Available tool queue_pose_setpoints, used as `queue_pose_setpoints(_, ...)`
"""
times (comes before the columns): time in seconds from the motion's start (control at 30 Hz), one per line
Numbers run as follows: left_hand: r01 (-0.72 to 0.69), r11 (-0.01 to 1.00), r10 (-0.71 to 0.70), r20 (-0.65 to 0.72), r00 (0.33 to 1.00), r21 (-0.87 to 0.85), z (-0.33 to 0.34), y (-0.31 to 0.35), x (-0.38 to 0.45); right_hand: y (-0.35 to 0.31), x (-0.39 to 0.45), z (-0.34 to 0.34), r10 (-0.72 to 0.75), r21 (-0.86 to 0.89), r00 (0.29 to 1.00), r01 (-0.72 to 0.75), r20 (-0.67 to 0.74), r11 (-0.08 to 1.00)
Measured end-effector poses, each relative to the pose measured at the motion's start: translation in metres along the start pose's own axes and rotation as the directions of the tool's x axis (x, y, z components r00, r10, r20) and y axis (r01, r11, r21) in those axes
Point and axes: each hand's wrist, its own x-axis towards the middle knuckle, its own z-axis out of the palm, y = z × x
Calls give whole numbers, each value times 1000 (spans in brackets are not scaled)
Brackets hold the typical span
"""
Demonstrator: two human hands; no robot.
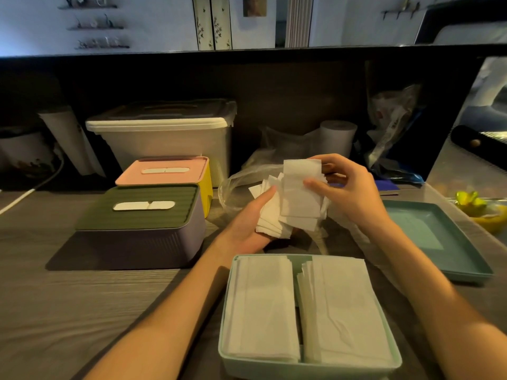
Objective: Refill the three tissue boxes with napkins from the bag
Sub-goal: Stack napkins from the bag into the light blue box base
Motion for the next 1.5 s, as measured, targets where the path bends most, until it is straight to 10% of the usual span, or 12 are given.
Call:
queue_pose_setpoints(0.17,60,989,-56,31,998,-132,-2,1,-5,-15,-2,-10,124,511,948,-265,293,818)
queue_pose_setpoints(0.4,35,999,-34,31,999,-39,8,-3,-4,-3,-6,21,80,21,989,-83,121,996)
queue_pose_setpoints(0.63,58,998,-59,27,998,35,8,-2,-8,-8,-3,6,-20,209,999,25,-24,978)
queue_pose_setpoints(0.77,75,995,-77,-24,997,-65,5,1,-7,-17,-2,-7,88,428,984,-147,155,891)
queue_pose_setpoints(1.13,88,989,-86,18,996,-118,12,7,-17,-22,-9,9,153,353,918,-288,366,890)
queue_pose_setpoints(1.5,18,930,-53,86,995,368,9,3,-19,-7,-5,12,-150,-69,989,150,14,986)
